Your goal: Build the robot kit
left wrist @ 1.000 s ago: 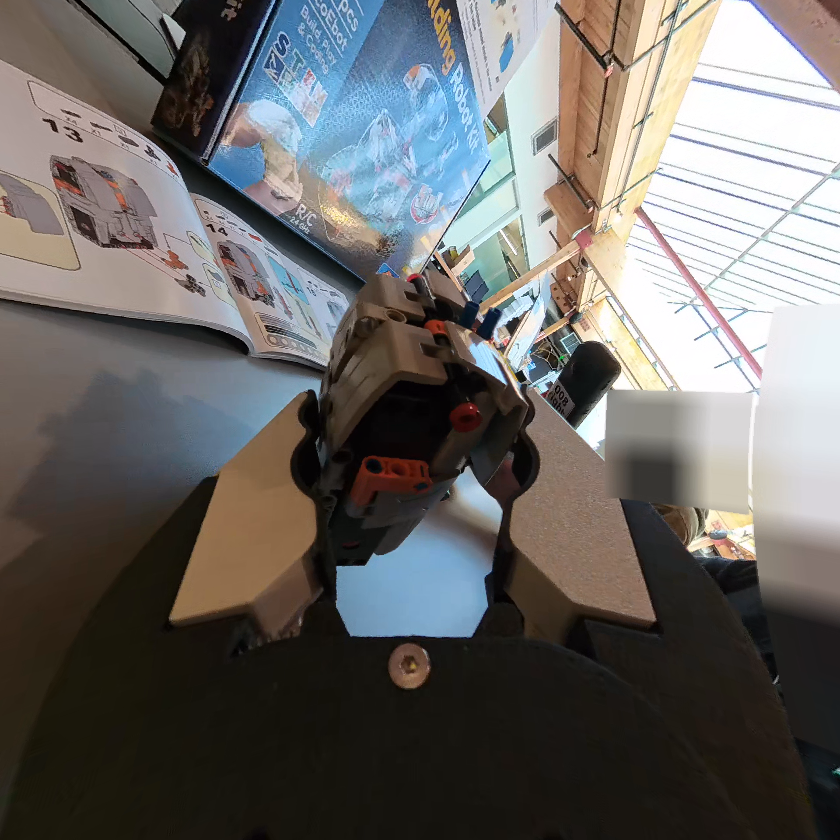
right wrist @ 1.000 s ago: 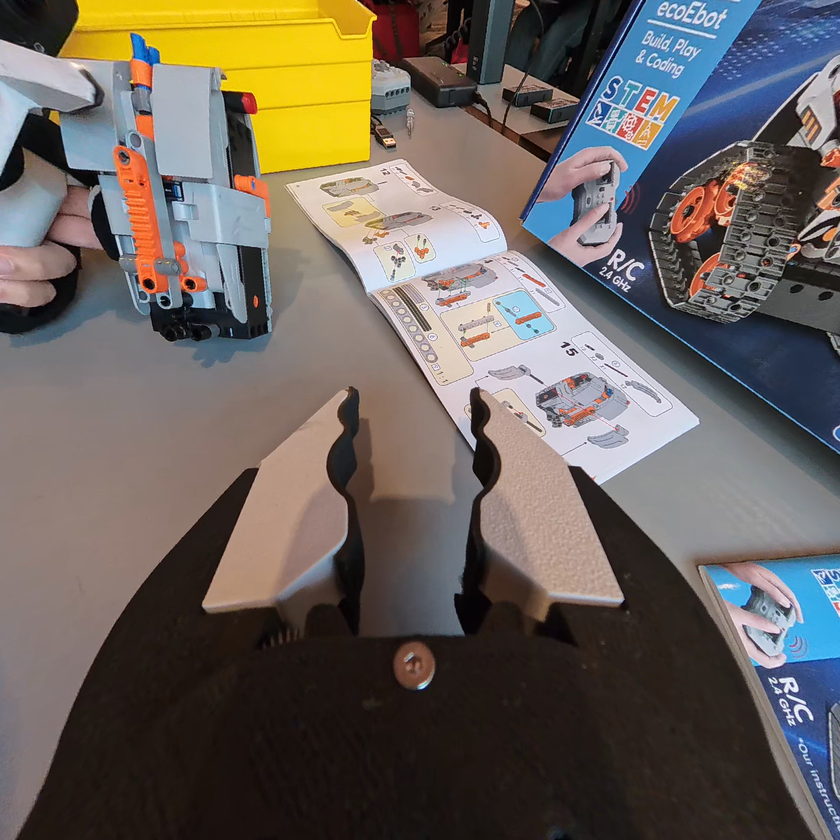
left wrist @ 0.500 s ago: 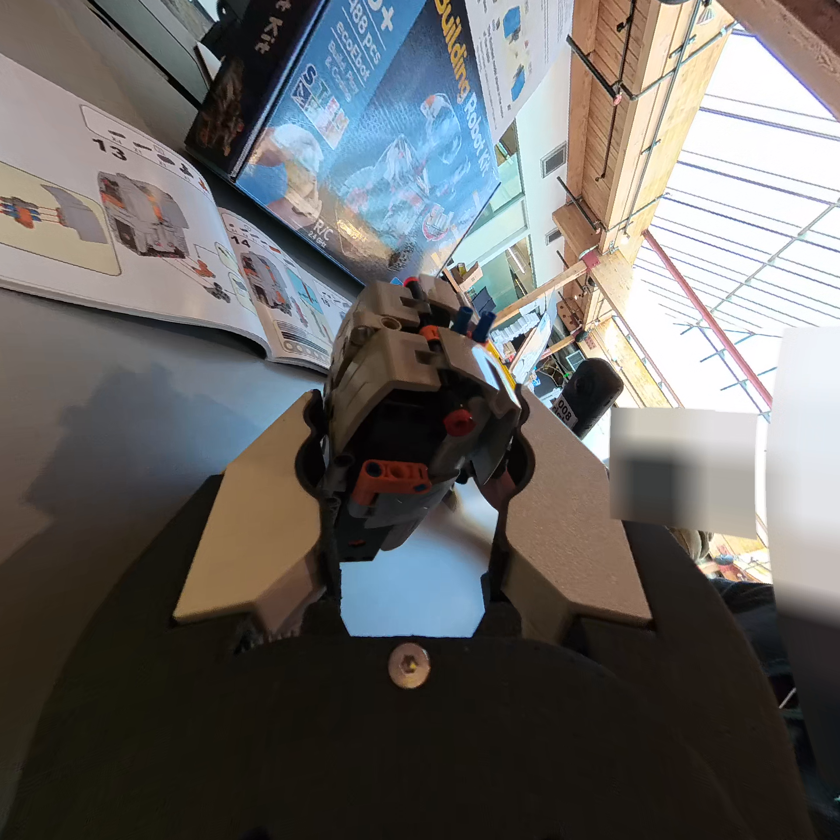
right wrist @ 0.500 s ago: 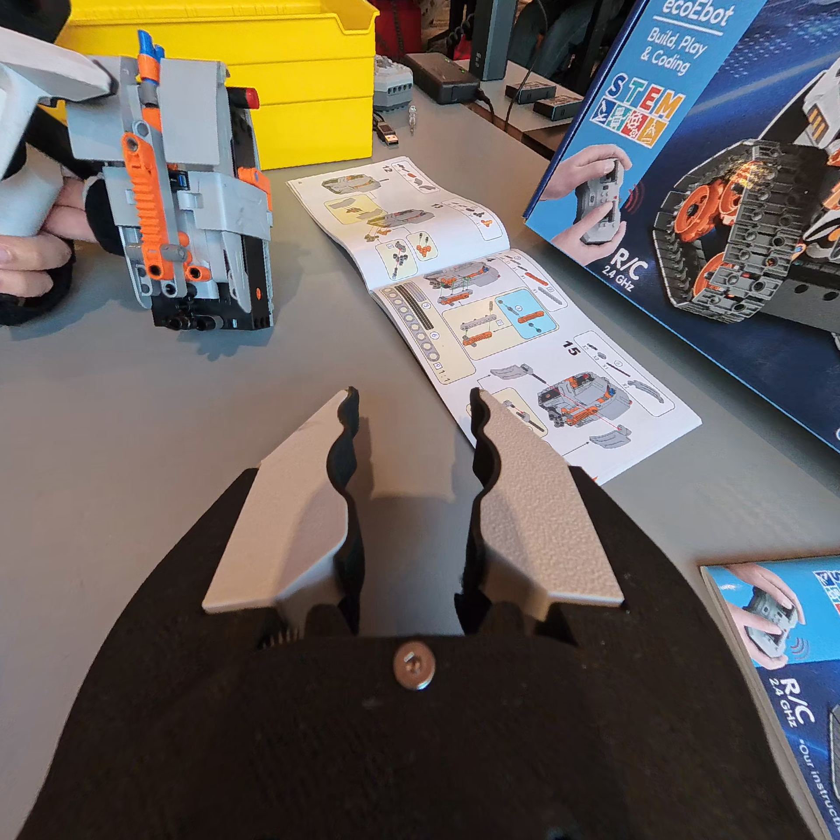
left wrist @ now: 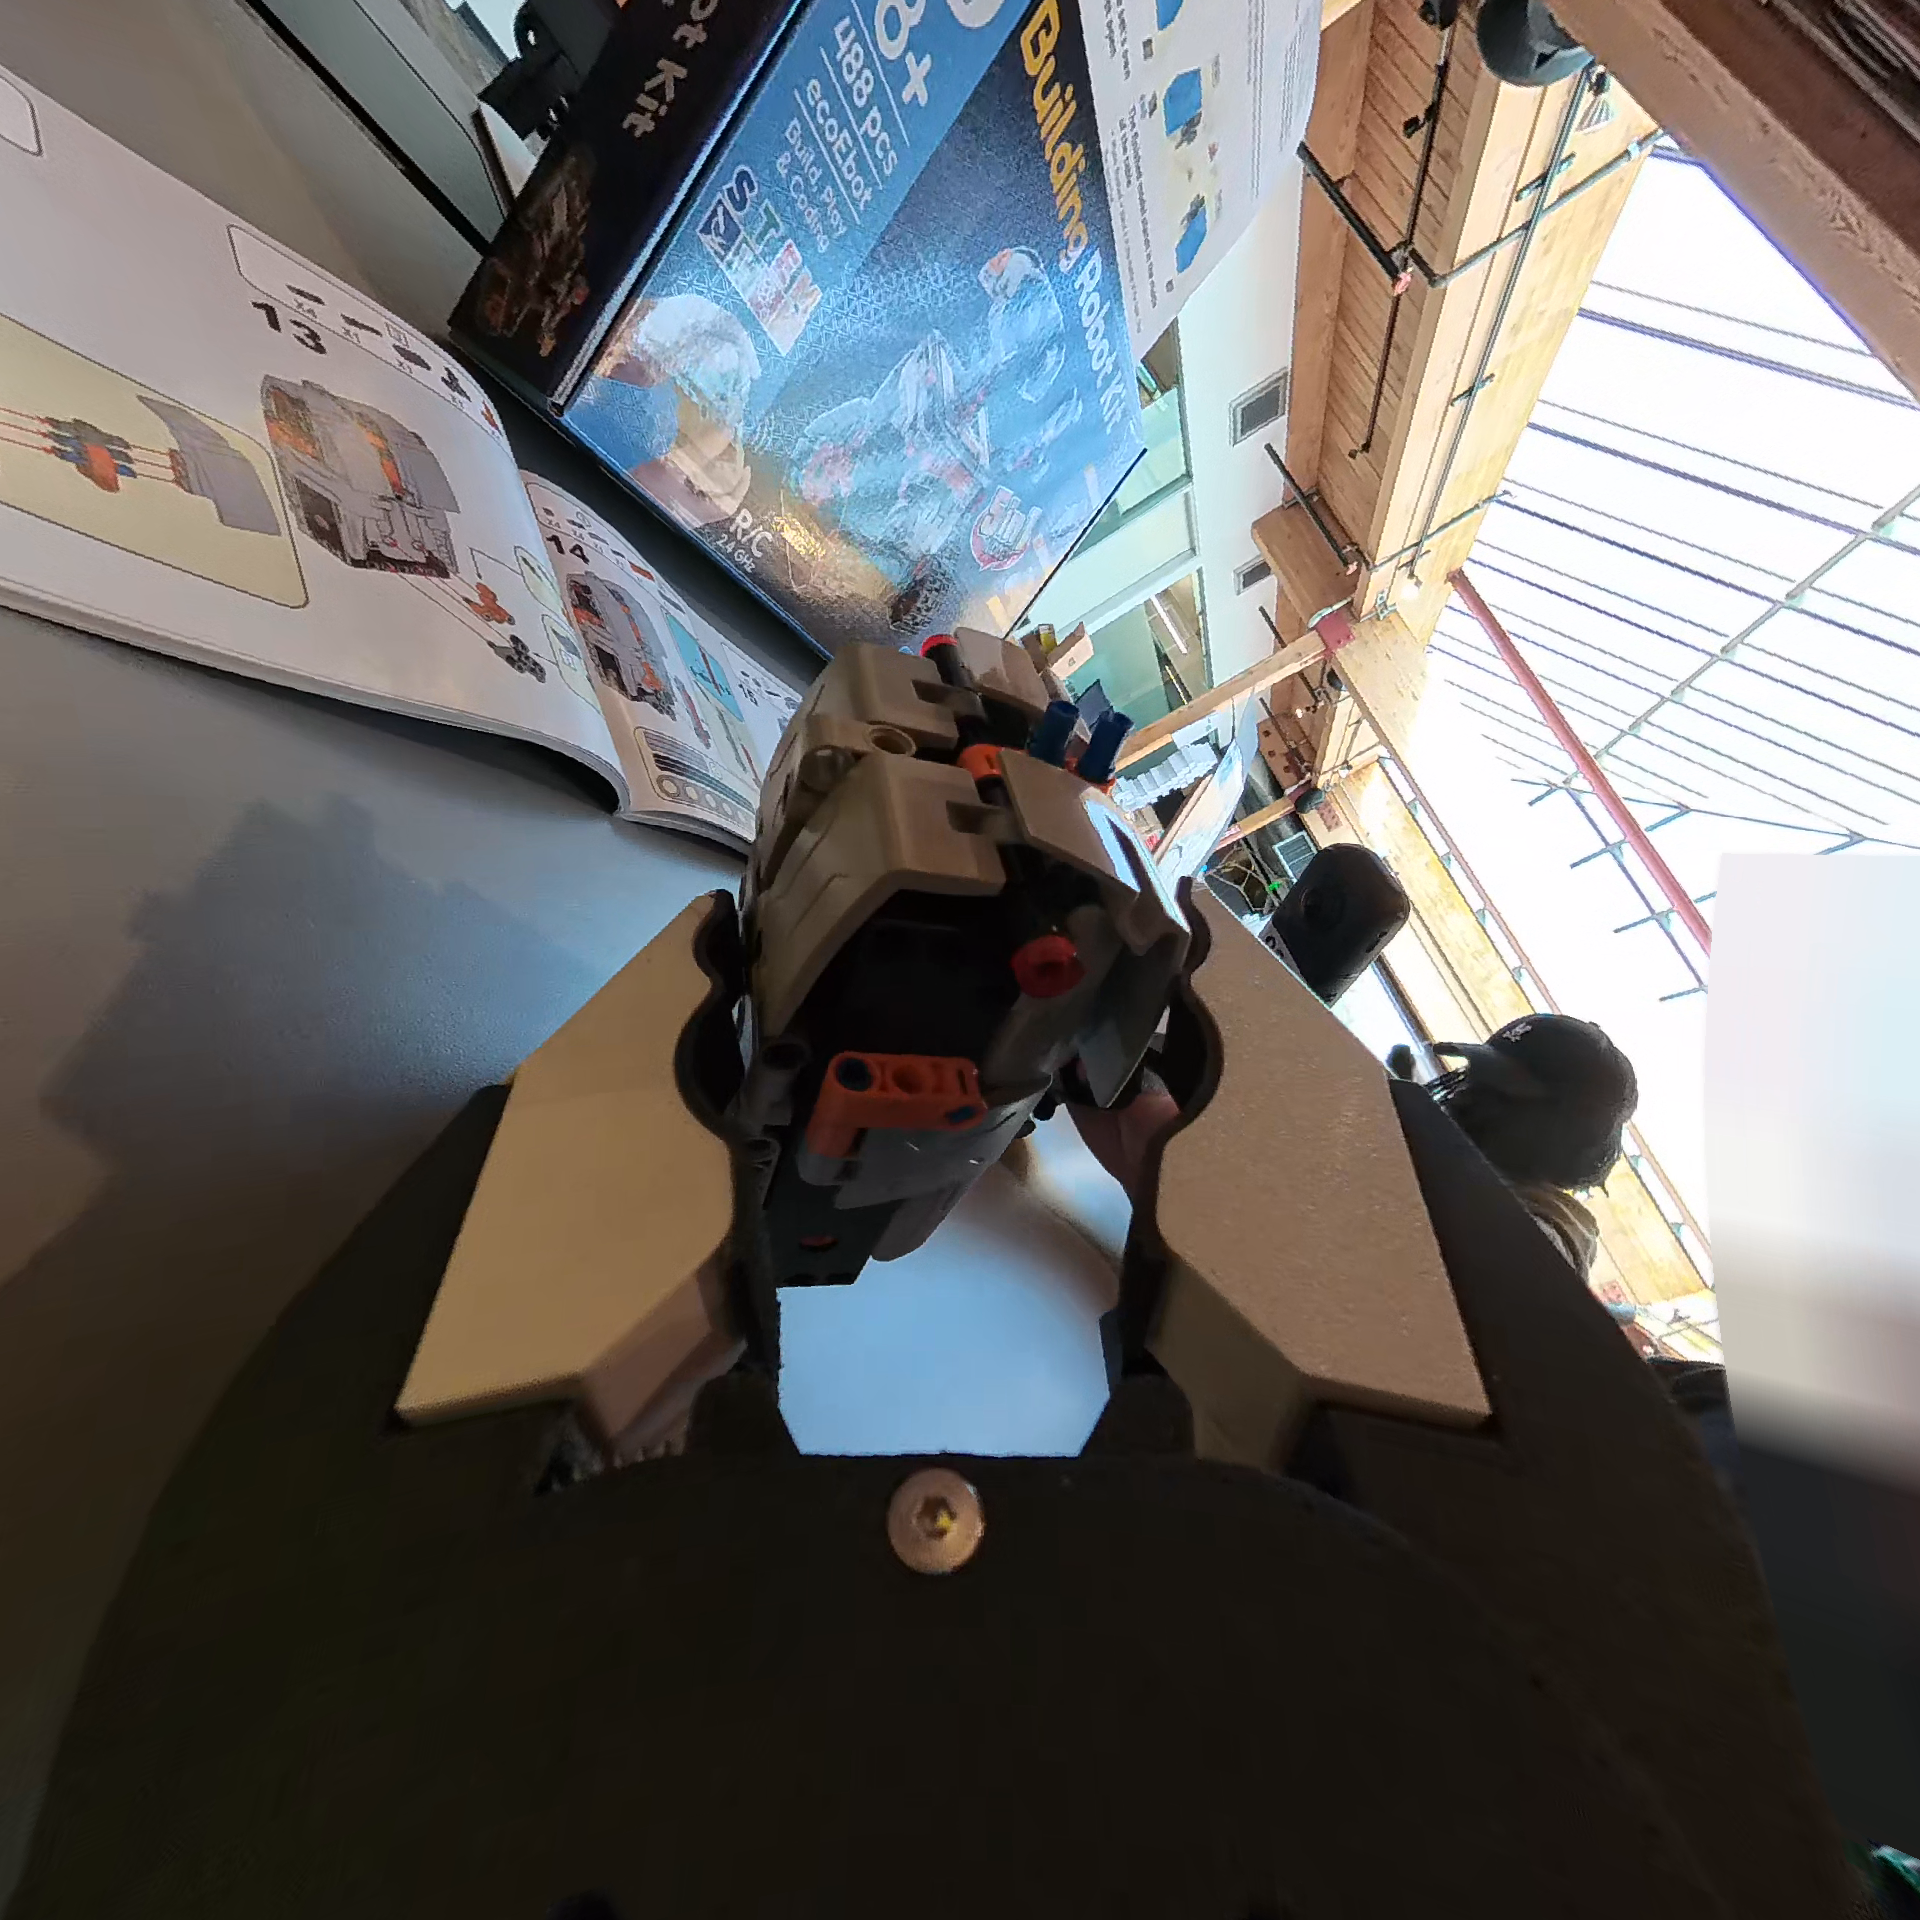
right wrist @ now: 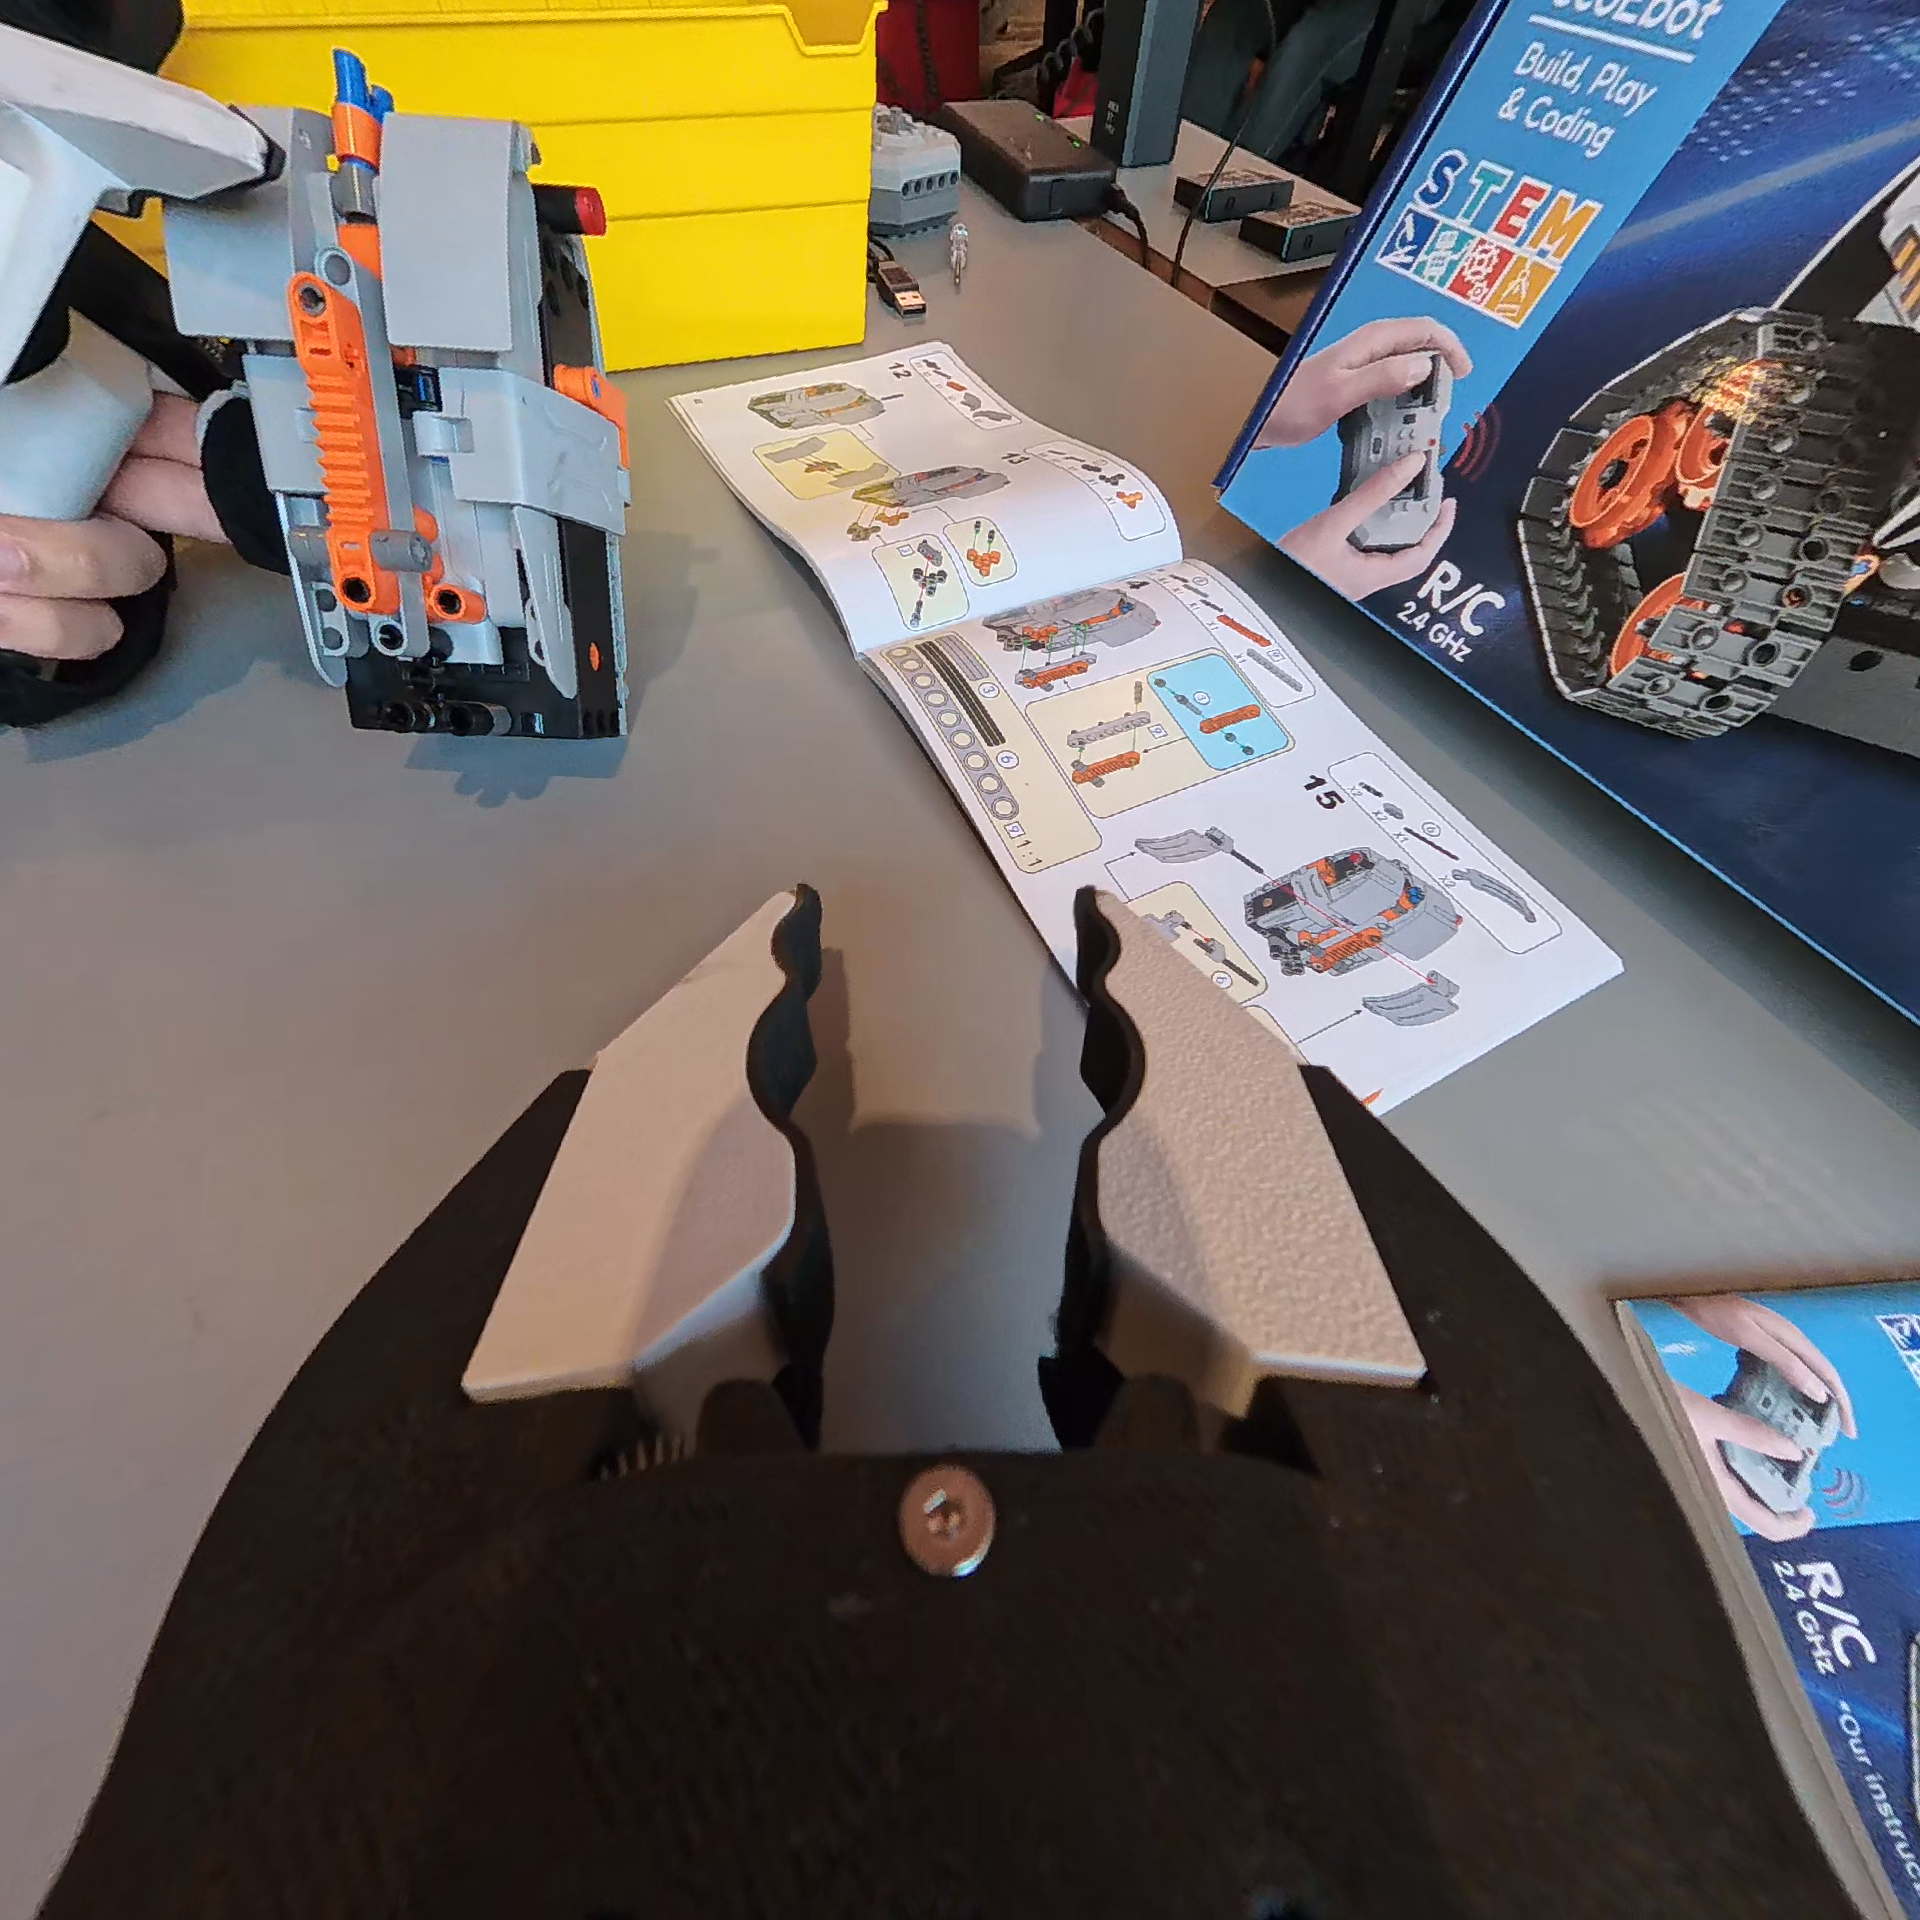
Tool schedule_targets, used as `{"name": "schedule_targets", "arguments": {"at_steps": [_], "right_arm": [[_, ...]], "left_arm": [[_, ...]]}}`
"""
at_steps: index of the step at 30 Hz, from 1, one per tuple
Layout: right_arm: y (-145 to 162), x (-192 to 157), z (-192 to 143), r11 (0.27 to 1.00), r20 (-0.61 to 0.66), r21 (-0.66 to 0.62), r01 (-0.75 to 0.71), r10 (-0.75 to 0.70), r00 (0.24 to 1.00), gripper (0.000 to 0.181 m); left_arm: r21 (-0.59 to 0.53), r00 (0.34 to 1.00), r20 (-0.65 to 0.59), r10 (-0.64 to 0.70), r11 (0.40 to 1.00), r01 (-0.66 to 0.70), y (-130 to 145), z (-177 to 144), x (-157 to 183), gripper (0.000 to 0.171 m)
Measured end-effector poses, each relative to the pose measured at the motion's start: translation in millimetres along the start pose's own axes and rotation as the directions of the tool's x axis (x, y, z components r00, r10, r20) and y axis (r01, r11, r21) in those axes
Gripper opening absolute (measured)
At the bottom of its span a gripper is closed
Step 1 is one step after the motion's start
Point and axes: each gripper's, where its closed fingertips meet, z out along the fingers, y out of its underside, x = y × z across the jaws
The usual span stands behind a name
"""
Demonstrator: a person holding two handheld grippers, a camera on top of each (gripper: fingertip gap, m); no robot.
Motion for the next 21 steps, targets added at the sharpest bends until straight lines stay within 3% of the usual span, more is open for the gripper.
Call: {"name": "schedule_targets", "arguments": {"at_steps": [21], "right_arm": [[1.7, -2.8, 1.2, 1.000, 0.008, -0.015, 0.017, -0.017, 1.000, 0.048]], "left_arm": [[0.026, 0.999, 0.040, -0.017, 1.000, 0.015, -3.4, -5.2, -6.6, 0.078]]}}
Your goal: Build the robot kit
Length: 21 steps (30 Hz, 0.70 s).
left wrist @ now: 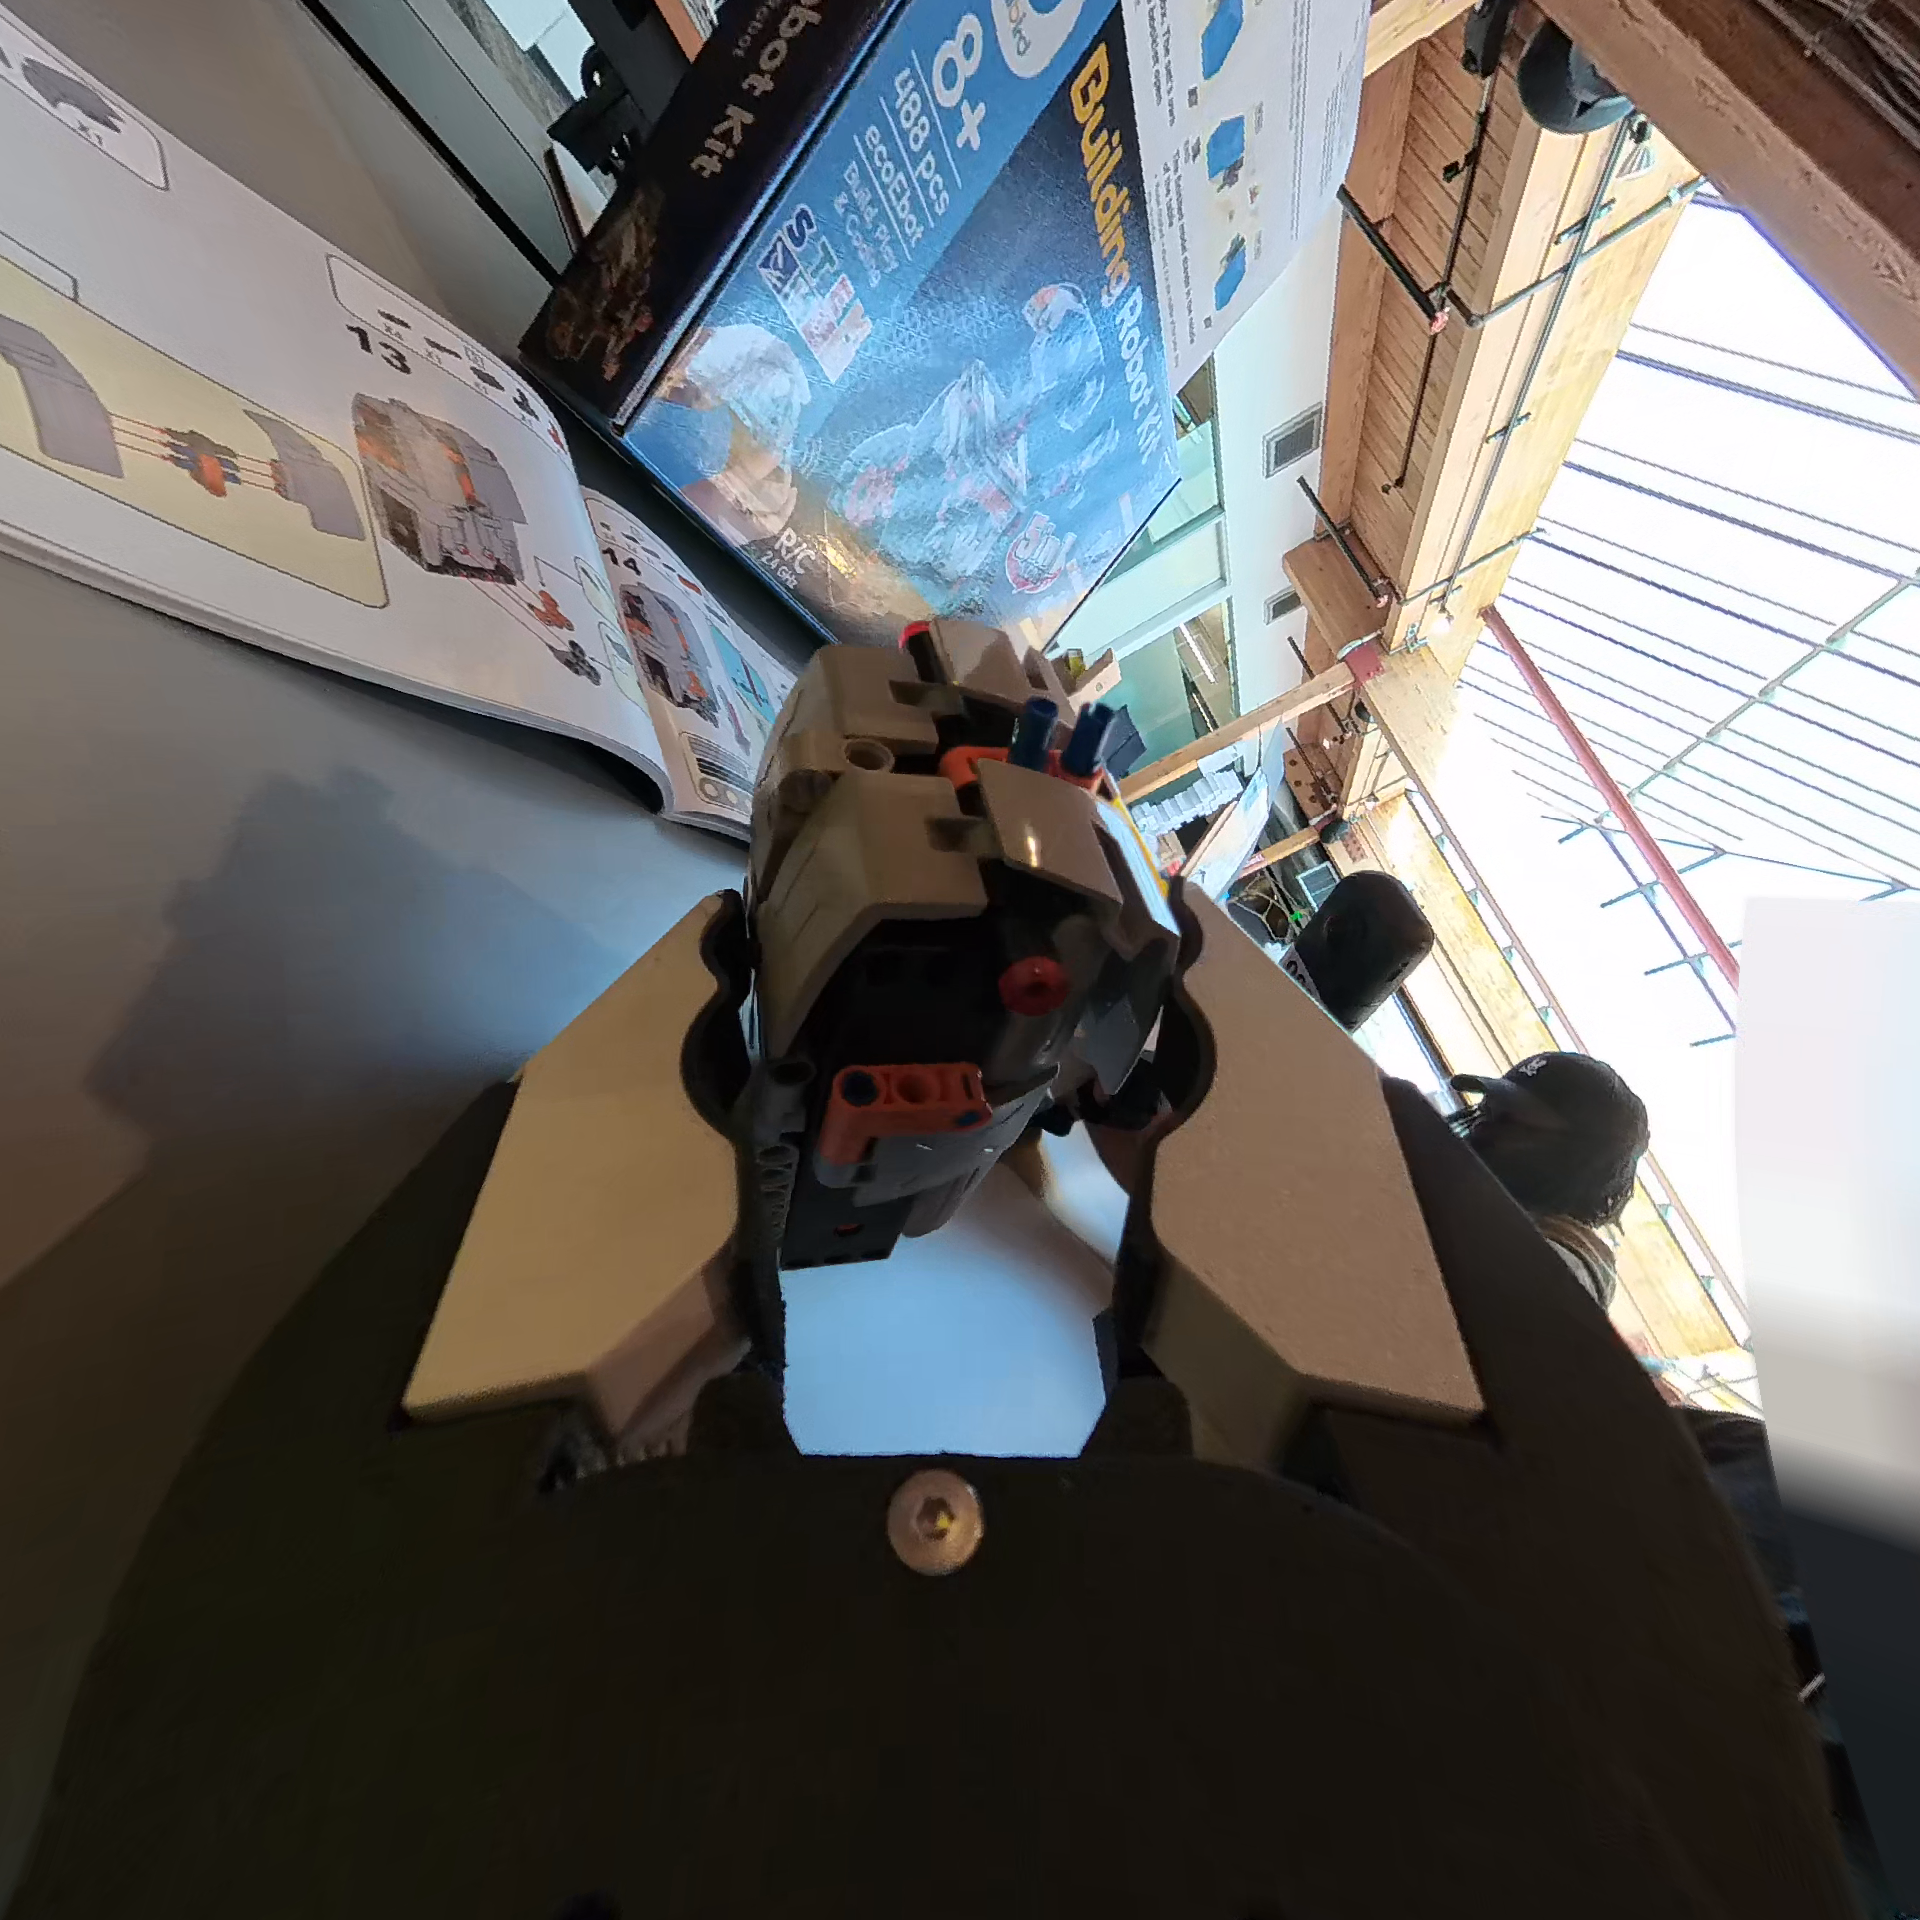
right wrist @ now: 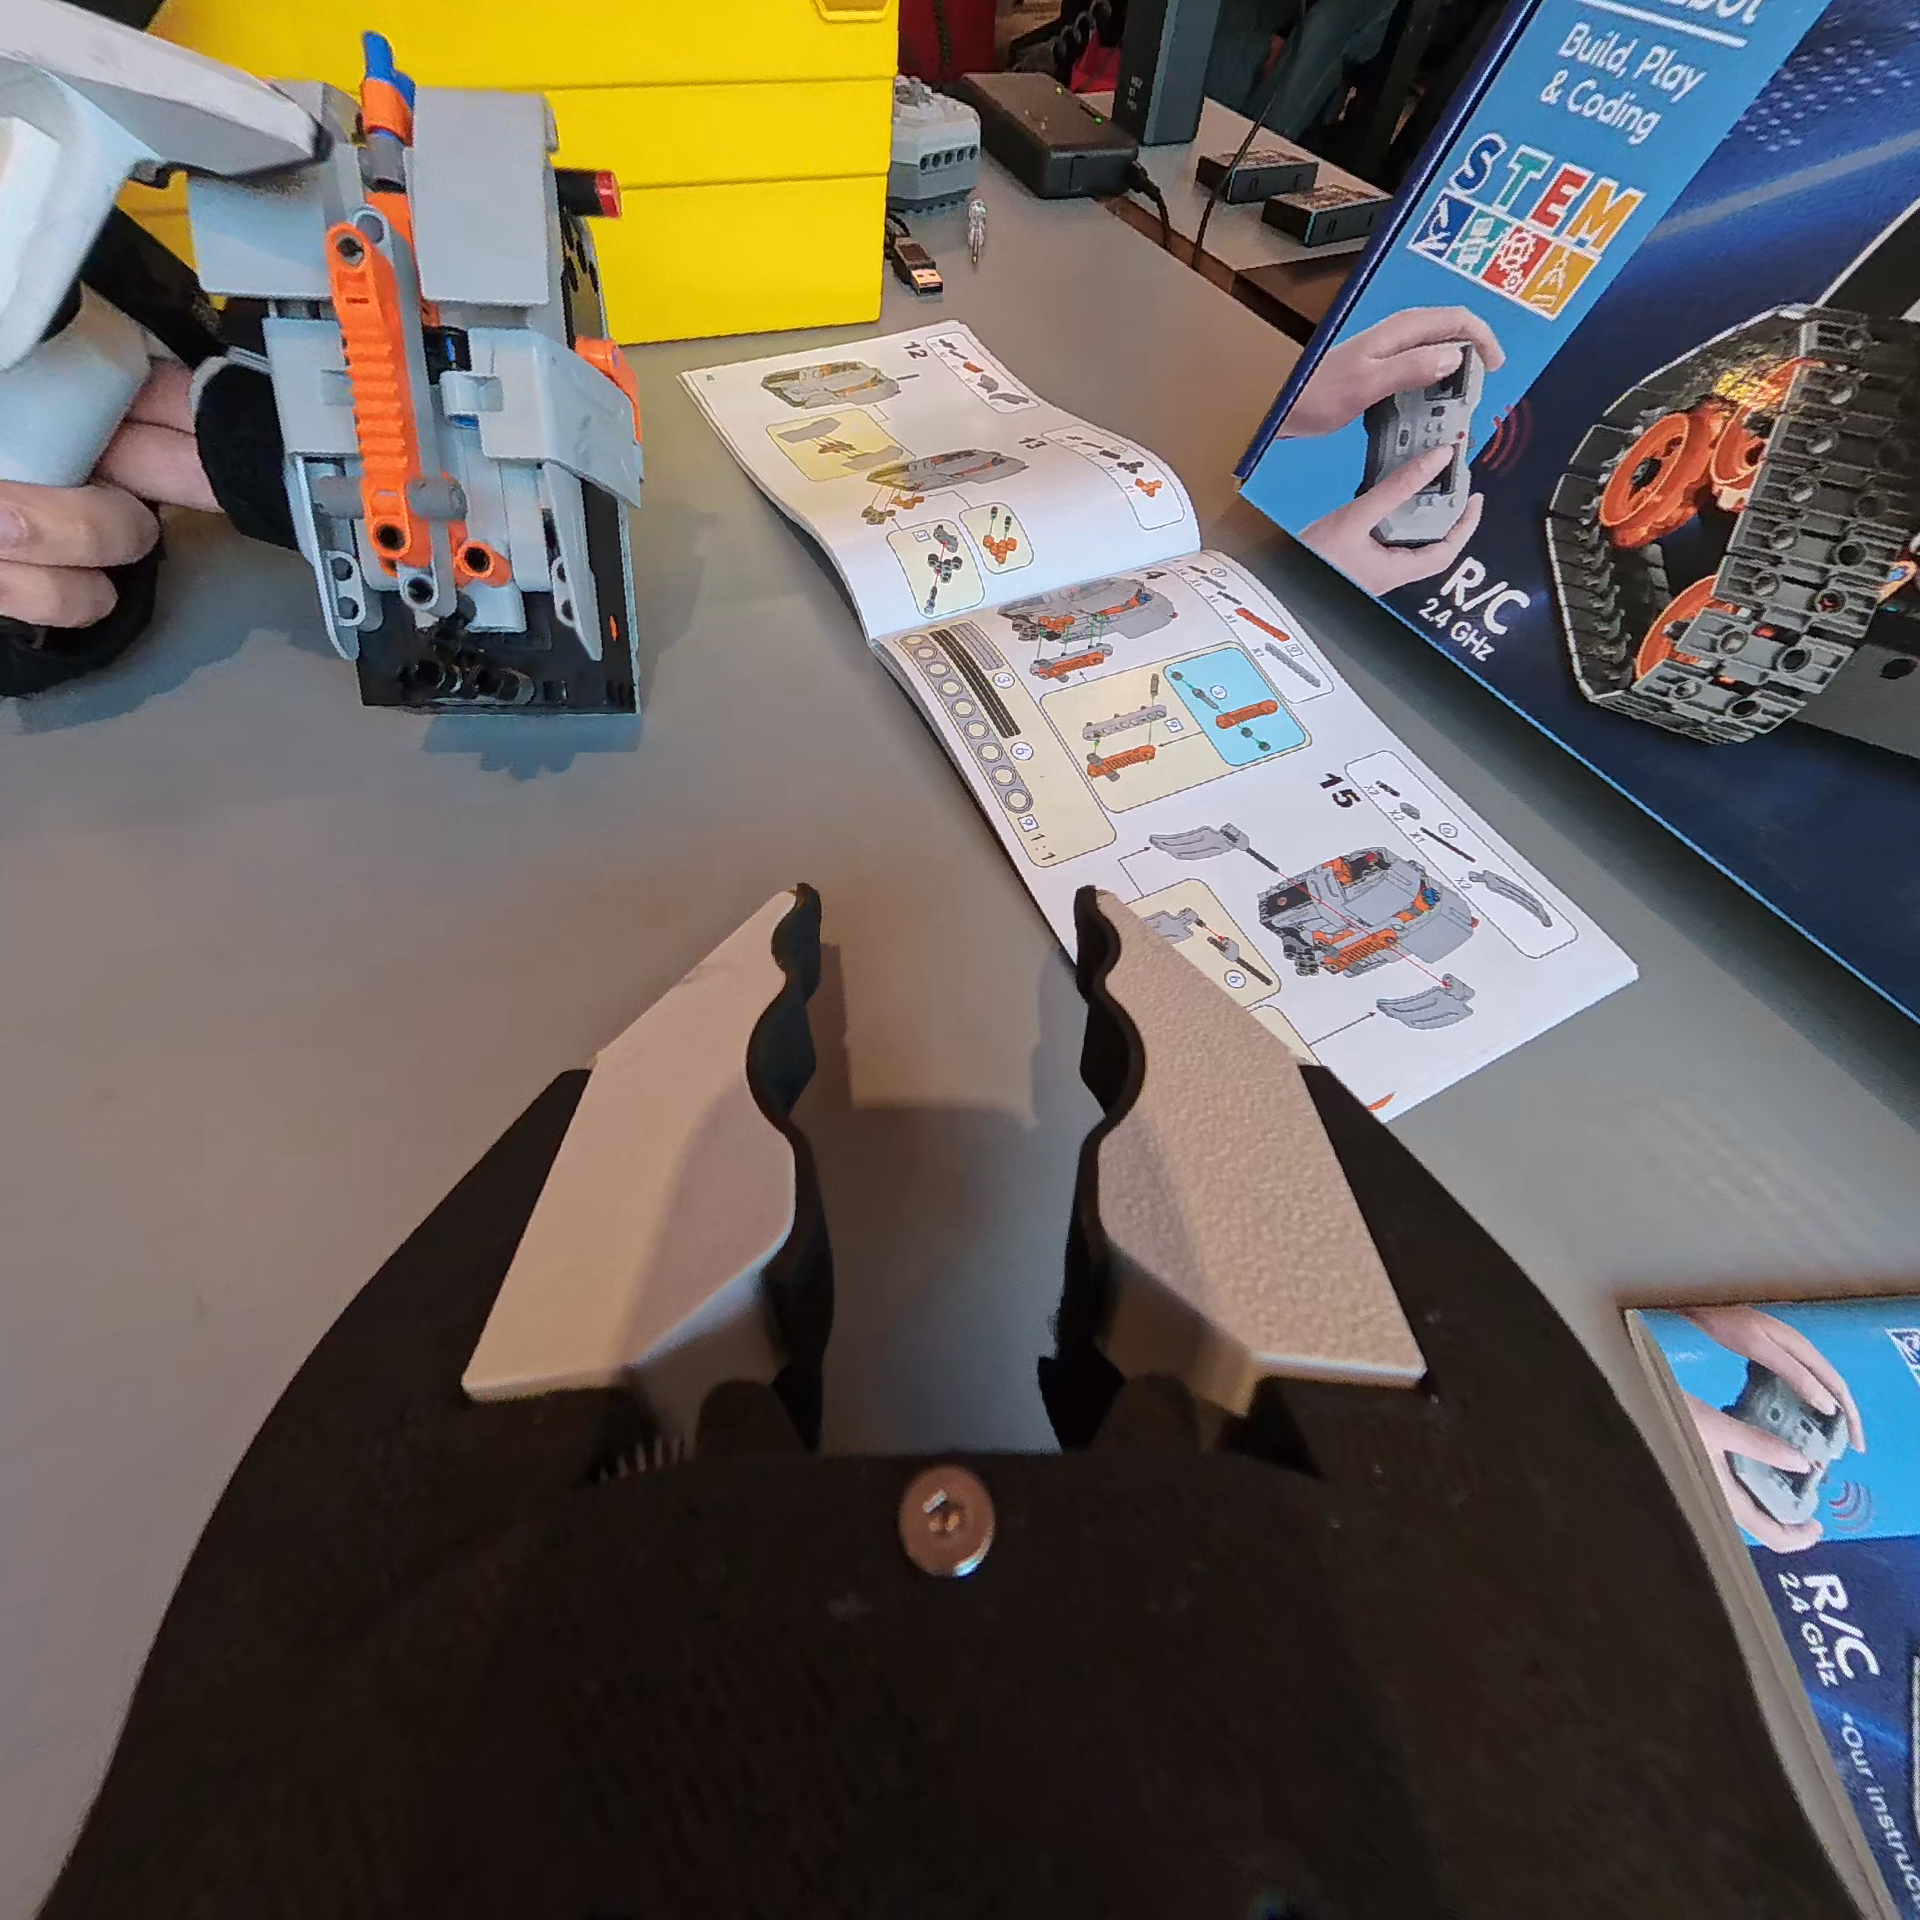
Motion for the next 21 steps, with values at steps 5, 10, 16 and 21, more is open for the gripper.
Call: {"name": "schedule_targets", "arguments": {"at_steps": [5, 10, 16, 21], "right_arm": [[0, 0, 0, 1.000, 0.001, -0.003, 0.003, -0.003, 1.000, 0.048], [1, -1, 1, 1.000, 0.005, -0.007, 0.008, -0.008, 1.000, 0.048], [-1, -10, 1, 1.000, 0.039, 0.004, 0.019, -0.019, 0.999, 0.047], [-20, -45, -1, 0.994, 0.167, 0.107, 0.020, -0.038, 0.985, 0.045]], "left_arm": [[0.001, 1.000, 0.018, 0.005, 1.000, -0.005, 0, -1, -2, 0.076], [0.002, 1.000, 0.021, -0.009, 1.000, 0.009, 0, -1, -4, 0.075], [0.006, 0.999, 0.034, 0.009, 1.000, -0.009, 0, -1, -4, 0.074], [-0.004, 0.998, 0.051, 0.032, 0.999, -0.031, 2, 0, -4, 0.074]]}}
